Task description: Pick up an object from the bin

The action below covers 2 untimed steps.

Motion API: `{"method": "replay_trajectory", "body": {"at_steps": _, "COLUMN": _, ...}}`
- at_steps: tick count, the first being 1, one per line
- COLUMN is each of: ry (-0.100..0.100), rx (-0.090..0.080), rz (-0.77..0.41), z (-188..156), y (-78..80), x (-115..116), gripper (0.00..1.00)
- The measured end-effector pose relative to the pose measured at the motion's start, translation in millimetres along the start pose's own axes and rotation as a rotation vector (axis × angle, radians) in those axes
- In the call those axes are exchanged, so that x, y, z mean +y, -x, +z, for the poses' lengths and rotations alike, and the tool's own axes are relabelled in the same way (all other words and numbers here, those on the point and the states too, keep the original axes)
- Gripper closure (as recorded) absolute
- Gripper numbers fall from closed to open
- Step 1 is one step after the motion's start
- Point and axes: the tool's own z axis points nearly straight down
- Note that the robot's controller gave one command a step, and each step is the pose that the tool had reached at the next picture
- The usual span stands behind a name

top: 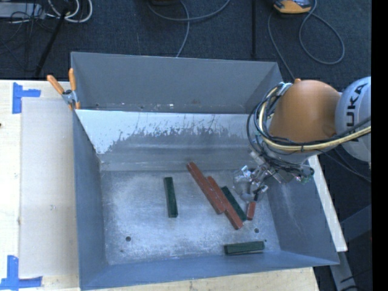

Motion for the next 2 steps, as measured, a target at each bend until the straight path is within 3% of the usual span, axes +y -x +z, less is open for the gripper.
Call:
{"method": "replay_trajectory", "body": {"at_steps": 1, "ry": 0.0, "rx": 0.0, "rz": 0.001, "z": 0.0, "y": -0.1, "x": 0.0, "gripper": 0.0}}
{"method": "replay_trajectory", "body": {"at_steps": 2, "ry": 0.002, "rx": 0.0, "rz": 0.018, "z": 63.8, "y": -28.6, "x": 23.4, "gripper": 0.0}}
